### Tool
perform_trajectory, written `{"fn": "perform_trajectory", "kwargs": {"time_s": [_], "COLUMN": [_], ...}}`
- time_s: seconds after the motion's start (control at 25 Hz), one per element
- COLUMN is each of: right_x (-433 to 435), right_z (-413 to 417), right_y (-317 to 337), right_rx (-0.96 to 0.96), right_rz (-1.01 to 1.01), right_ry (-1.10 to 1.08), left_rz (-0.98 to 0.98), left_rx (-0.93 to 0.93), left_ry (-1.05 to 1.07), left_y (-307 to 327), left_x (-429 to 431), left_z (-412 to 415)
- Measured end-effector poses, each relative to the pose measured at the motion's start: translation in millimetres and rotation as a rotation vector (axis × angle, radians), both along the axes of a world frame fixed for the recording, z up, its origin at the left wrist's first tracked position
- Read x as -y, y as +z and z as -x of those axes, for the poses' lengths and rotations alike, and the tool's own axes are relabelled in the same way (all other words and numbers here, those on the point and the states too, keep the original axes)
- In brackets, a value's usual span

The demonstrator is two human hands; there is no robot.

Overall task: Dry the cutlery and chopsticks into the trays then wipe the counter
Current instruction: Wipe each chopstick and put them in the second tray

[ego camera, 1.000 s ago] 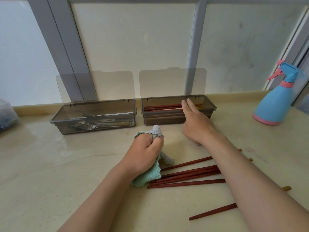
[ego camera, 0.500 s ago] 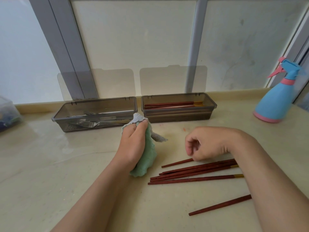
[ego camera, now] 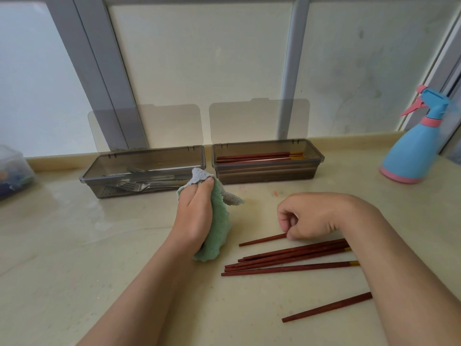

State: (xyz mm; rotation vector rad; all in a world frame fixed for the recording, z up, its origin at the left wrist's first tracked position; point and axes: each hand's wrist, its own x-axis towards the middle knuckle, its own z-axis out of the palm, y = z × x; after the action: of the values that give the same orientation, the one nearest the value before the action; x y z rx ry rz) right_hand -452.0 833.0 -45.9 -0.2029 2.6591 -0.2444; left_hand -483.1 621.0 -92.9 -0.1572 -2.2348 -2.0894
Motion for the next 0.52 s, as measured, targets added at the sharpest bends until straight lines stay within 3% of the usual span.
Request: {"fn": "perform_trajectory", "kwargs": {"time_s": [0.12, 0.2, 0.32, 0.52], "right_x": [0.0, -1.2, 1.9, 8.7], "right_z": [1.9, 3.4, 3.3, 4.9], "right_y": [-2.5, -3.6, -4.7, -6.0], "right_rx": [-0.042, -0.179, -0.382, -0.596], "right_rz": [0.008, 0.134, 0.341, 0.487], "right_ry": [-0.016, -0.089, -0.148, -0.176], "left_rz": [0.052, 0.052, 0.028, 0.009], "left_rx": [-0.026, -0.053, -0.06, -0.037], "left_ry": [-0.051, -0.057, 0.052, 0.177], "left_y": [4.5, 3.6, -2.3, 1.1], "left_x": [-0.8, -1.3, -1.2, 0.1], "left_z": [-5.7, -4.6, 1.1, 0.4]}}
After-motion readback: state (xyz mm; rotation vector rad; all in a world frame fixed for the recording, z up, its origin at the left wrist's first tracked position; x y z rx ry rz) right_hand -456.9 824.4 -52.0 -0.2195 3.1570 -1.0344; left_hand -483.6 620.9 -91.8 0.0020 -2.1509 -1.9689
